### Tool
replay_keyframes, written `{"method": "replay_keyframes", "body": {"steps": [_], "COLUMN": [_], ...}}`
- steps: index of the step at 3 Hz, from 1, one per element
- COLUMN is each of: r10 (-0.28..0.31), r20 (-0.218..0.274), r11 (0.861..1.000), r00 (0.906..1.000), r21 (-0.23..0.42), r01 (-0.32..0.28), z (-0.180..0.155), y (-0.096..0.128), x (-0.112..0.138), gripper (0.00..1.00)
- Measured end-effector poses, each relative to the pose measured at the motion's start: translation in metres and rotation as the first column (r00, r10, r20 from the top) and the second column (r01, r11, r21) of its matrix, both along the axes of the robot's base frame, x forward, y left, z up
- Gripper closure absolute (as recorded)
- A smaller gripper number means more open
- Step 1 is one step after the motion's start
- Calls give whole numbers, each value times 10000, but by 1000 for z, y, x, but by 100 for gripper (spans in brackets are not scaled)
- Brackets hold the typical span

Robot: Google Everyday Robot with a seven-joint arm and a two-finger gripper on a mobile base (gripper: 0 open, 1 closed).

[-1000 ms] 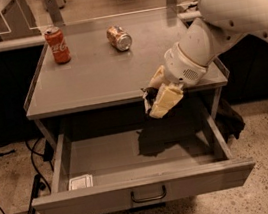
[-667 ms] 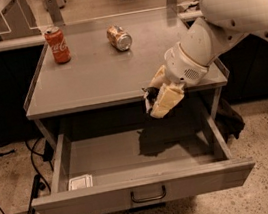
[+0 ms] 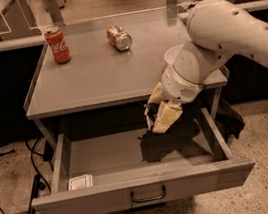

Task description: Place rxbar chocolate into top drawer

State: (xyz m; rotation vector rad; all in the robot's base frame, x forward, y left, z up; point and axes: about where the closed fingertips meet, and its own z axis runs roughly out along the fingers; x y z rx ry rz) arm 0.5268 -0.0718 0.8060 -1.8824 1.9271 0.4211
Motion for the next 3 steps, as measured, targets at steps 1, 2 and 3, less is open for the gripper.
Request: {"method": "replay_keyframes", "body": {"steps": [1, 2, 3], "r10": [174, 139, 19], "r20": [30, 46, 74], "r11": [9998, 9998, 9999], "r00": [9998, 9999, 10000], "r21": [-137, -175, -169], "r01": [-174, -138, -17], "z": [-36, -69, -99], "y": [-1, -5, -11], "x": [-3, -2, 1], "gripper": [100, 100, 100]}}
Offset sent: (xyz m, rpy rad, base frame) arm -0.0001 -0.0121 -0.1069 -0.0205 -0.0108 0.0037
